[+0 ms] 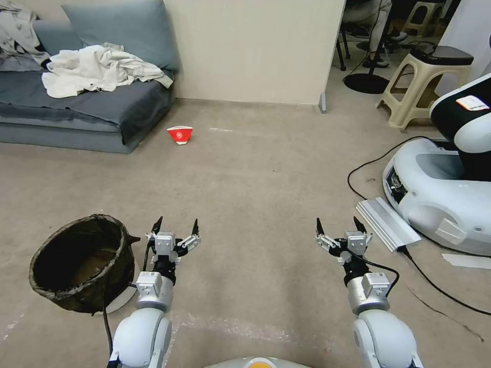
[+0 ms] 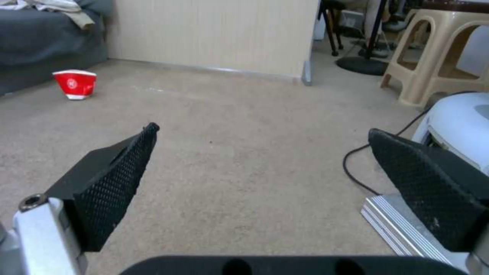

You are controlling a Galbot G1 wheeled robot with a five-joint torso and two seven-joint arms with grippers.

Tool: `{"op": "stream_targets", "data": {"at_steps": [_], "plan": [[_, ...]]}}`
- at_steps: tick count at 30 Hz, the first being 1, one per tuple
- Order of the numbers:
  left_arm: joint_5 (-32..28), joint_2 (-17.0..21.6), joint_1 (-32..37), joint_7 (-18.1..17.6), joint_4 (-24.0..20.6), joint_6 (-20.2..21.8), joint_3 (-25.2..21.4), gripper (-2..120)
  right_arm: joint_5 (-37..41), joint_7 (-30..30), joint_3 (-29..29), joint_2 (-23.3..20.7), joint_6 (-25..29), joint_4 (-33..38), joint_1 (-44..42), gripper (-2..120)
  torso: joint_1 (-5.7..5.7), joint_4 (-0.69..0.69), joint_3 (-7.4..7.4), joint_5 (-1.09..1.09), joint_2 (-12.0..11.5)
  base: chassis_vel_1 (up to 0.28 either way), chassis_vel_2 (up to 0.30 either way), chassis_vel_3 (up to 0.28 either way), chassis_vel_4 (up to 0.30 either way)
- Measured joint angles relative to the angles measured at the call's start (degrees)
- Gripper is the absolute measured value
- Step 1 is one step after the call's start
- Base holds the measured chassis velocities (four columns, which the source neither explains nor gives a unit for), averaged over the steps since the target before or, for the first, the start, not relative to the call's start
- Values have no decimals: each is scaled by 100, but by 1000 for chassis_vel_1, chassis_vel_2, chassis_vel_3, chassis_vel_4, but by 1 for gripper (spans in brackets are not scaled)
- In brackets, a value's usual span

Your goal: Pick up the trash can from the floor.

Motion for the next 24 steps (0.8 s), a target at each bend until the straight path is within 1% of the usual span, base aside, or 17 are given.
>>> {"op": "stream_targets", "data": {"at_steps": [17,19,21,22,24], "plan": [[-23,-7,34,0,-48,30,-20,100,1,0,1,0,-5,3,-5,100,0,0,0,-1,0,0,0,0,0],[-165,-54,189,0,-350,213,-130,100,55,0,35,23,-117,174,-84,100,0,1,0,2,0,0,0,0,0],[-369,-123,417,16,-771,486,-280,100,194,1,119,82,-376,575,-268,100,0,1,0,-1,0,0,0,0,0],[-369,-123,417,16,-771,486,-280,100,194,1,119,82,-376,575,-268,100,0,1,0,-1,0,0,0,0,0],[-496,-168,557,28,-1030,654,-380,100,267,1,161,115,-518,782,-363,100,0,0,0,1,0,0,0,0,0]]}}
